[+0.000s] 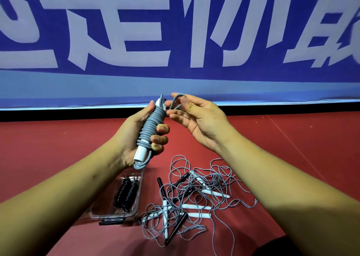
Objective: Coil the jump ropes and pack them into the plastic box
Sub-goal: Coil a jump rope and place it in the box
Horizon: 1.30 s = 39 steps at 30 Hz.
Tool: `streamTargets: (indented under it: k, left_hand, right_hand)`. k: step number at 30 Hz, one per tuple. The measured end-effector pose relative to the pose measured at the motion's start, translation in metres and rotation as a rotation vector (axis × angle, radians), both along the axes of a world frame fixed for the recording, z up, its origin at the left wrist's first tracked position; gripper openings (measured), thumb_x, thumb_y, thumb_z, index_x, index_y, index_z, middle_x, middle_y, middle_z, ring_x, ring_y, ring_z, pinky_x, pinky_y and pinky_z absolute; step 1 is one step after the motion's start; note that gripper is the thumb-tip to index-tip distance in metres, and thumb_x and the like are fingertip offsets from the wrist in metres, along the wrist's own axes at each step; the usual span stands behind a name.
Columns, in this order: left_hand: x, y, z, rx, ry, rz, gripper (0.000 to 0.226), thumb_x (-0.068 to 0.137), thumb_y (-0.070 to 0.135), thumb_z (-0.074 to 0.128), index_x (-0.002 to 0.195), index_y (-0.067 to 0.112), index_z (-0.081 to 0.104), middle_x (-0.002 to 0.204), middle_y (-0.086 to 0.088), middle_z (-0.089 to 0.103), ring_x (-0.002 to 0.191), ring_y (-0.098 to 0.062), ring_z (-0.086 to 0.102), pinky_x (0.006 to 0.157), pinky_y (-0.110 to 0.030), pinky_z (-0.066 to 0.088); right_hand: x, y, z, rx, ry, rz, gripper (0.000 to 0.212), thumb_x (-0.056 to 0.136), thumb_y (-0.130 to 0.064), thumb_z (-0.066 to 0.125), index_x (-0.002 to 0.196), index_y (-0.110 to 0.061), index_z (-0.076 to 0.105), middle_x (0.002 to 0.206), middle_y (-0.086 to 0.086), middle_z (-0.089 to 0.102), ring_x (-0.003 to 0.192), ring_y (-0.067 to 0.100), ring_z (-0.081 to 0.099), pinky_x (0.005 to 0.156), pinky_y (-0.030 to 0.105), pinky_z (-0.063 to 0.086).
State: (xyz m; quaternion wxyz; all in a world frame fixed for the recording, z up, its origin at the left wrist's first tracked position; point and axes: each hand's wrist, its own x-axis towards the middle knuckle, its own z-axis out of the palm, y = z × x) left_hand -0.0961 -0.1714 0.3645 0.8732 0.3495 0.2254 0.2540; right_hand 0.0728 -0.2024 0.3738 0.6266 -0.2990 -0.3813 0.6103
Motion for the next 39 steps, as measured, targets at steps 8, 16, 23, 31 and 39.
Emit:
streamTargets:
  k: [8,16,23,31,39]
  left_hand:
    - [-0.004,0.003,-0.006,-0.028,-0.022,-0.053,0.045,0.097,0.057,0.038,0.091,0.021,0.064,0.063,0.001,0.045,0.041,-0.010,0.042,0.039,-0.020,0.041]
    - [-0.002,-0.003,0.000,0.049,0.063,-0.027,0.039,0.092,0.055,0.041,0.097,0.021,0.061,0.061,-0.001,0.044,0.037,-0.011,0.040,0.036,-0.019,0.039]
    - [0.000,-0.004,0.000,0.047,0.062,-0.099,0.041,0.094,0.055,0.039,0.100,0.020,0.060,0.061,-0.002,0.044,0.036,-0.011,0.042,0.035,-0.020,0.040]
    - [-0.010,0.006,0.009,0.134,0.160,-0.201,0.044,0.071,0.052,0.079,0.102,0.023,0.065,0.063,-0.004,0.047,0.039,-0.014,0.045,0.038,-0.021,0.042]
    - [-0.011,0.006,0.018,0.198,0.329,-0.098,0.034,0.088,0.051,0.052,0.105,0.022,0.061,0.067,-0.007,0.049,0.040,-0.018,0.042,0.040,-0.021,0.038]
  right_hand:
    - [-0.003,0.000,0.003,-0.033,-0.069,-0.004,0.016,0.097,0.000,0.049,0.098,0.007,0.062,0.084,0.018,0.066,0.070,0.019,0.069,0.071,0.024,0.059]
    - [0.008,-0.002,0.015,-0.083,-0.381,0.011,0.011,0.091,-0.002,0.062,0.091,0.008,0.067,0.077,0.016,0.063,0.059,0.013,0.059,0.060,0.019,0.054]
    - [0.015,-0.005,0.021,-0.129,-0.503,0.001,0.016,0.086,-0.001,0.068,0.096,0.012,0.068,0.078,0.017,0.066,0.054,0.011,0.054,0.052,0.017,0.049]
    - [0.012,-0.009,0.028,0.026,-0.819,-0.149,0.006,0.082,-0.003,0.073,0.076,-0.002,0.074,0.058,0.003,0.067,0.049,0.011,0.052,0.049,0.020,0.045]
    - [0.004,-0.007,0.024,0.089,-0.887,-0.264,0.007,0.082,-0.001,0.071,0.077,0.002,0.075,0.068,0.015,0.071,0.052,0.012,0.054,0.050,0.021,0.046]
